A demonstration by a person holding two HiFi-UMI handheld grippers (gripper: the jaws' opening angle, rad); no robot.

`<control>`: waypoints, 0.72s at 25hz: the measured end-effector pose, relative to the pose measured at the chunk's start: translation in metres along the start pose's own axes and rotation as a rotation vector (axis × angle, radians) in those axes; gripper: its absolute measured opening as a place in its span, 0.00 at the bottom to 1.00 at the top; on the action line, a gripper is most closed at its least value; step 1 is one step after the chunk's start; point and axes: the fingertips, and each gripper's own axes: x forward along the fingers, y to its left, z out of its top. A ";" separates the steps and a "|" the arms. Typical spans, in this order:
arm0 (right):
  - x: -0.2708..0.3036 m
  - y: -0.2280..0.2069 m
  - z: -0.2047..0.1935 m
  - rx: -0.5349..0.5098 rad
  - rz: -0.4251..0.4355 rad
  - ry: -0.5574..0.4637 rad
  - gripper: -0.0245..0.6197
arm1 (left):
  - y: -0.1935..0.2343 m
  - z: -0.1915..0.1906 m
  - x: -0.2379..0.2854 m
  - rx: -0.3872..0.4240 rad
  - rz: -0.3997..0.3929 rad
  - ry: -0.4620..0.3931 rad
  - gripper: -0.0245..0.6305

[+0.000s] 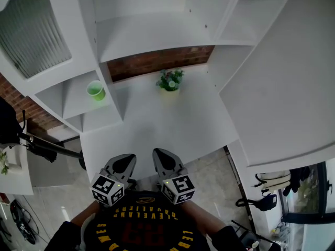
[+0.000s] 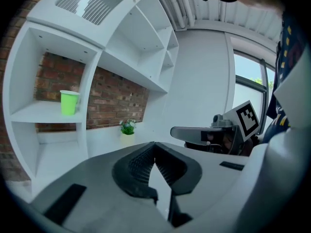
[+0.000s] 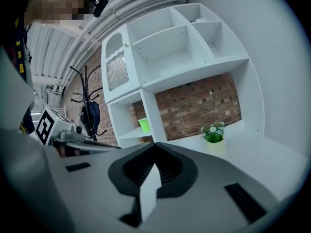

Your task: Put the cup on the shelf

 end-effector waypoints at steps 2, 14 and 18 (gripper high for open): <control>-0.002 -0.003 0.000 -0.002 -0.005 0.000 0.05 | 0.001 -0.002 0.001 -0.008 0.006 0.004 0.04; -0.009 0.000 -0.005 0.007 0.037 0.006 0.05 | -0.002 -0.008 0.008 -0.037 0.010 0.014 0.04; -0.007 0.000 -0.009 0.029 0.056 0.005 0.05 | 0.000 -0.010 0.008 -0.044 0.022 0.020 0.04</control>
